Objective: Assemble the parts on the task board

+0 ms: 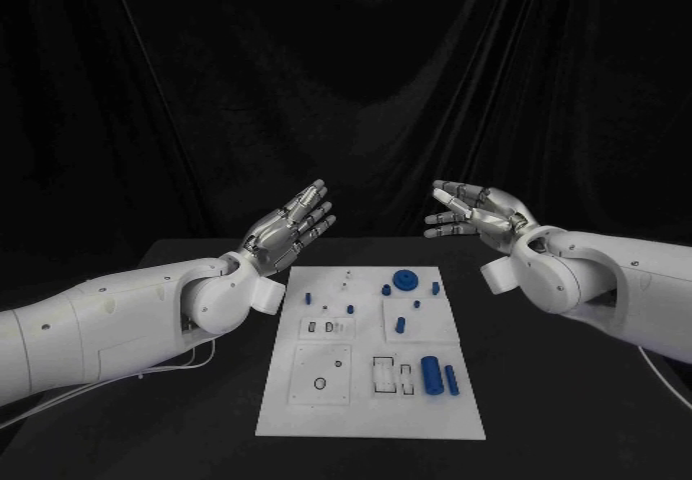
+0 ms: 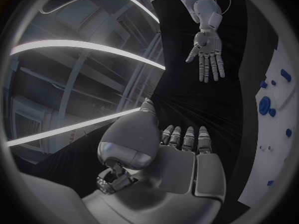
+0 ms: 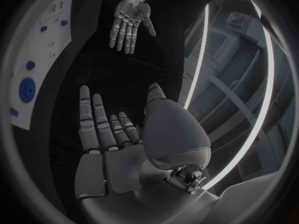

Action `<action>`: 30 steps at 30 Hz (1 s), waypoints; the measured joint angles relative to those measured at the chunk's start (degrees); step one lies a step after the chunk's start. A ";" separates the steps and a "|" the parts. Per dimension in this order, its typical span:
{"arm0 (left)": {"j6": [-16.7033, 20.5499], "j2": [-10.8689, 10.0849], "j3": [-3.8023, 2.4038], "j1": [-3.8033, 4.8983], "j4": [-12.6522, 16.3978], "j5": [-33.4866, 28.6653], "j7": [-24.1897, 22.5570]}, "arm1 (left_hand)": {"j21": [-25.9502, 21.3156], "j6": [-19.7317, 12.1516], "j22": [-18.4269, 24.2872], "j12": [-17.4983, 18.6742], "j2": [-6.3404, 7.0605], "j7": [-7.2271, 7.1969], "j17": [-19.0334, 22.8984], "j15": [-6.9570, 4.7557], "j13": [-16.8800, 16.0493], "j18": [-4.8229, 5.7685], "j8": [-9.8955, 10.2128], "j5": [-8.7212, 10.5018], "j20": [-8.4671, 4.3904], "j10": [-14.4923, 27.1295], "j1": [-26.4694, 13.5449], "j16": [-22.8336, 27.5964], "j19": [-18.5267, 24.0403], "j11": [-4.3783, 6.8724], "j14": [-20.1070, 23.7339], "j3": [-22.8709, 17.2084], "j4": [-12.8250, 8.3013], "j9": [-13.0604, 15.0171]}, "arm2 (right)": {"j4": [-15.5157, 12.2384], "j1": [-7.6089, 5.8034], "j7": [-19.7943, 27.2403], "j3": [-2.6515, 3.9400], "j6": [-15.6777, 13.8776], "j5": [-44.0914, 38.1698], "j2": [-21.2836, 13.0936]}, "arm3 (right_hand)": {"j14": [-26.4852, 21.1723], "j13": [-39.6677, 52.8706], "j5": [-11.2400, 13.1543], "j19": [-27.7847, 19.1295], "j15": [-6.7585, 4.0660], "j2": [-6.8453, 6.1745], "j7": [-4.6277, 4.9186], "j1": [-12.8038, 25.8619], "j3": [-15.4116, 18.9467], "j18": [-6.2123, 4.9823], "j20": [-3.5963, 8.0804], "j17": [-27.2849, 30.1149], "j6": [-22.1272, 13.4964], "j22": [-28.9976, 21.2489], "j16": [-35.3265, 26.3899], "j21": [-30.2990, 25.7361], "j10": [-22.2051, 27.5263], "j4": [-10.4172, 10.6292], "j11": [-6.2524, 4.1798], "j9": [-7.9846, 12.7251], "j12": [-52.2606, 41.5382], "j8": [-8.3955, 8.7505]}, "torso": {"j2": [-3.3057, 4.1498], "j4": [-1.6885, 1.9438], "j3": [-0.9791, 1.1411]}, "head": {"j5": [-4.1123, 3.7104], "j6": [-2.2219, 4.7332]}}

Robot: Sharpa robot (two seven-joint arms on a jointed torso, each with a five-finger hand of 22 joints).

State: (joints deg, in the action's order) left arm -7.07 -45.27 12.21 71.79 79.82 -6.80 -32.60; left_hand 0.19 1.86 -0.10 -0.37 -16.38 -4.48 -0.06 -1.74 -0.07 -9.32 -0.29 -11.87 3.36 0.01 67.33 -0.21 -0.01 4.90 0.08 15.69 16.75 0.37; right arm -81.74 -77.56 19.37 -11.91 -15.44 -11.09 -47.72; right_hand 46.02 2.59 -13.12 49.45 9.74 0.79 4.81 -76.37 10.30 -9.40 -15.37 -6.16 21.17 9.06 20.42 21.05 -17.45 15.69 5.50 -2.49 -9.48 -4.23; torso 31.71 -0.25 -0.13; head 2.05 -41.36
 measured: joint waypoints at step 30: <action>1.18 -7.27 -0.03 0.29 8.02 8.01 -4.94 | 0.00 3.58 0.04 0.00 0.57 3.34 -0.01 1.11 -0.02 0.01 -0.88 -10.70 4.26 0.02 7.39 0.00 -0.02 -2.44 -0.11 -1.82 -0.08 0.61 | -2.26 -7.66 -15.44 0.01 3.15 -94.04 1.82 | 37.78 1.07 1.05 32.33 -13.88 -7.35 -2.43 -8.02 -19.09 4.49 13.32 -42.87 29.50 57.64 47.69 55.29 -38.20 -4.73 -3.89 -1.44 5.57 0.15 | 5.26 2.02 -1.03 | -2.21 -4.45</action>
State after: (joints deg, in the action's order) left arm -5.89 -52.54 12.18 72.09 87.83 1.21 -37.54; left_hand 0.20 5.43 -0.05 -0.37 -15.81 -1.13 -0.07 -0.63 -0.09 -9.31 -1.17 -22.57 7.61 0.02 74.73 -0.21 -0.03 2.46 -0.03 13.87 16.67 0.97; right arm -84.00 -85.22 3.93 -11.90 -12.29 -105.13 -45.89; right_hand 83.80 3.67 -12.07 81.78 -4.14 -6.56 2.39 -84.39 -8.79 -4.91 -2.05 -49.03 50.67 66.70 68.11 76.34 -55.65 10.97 1.61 -3.93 -3.92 -4.08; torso 36.97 1.77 -1.16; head -0.15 -45.81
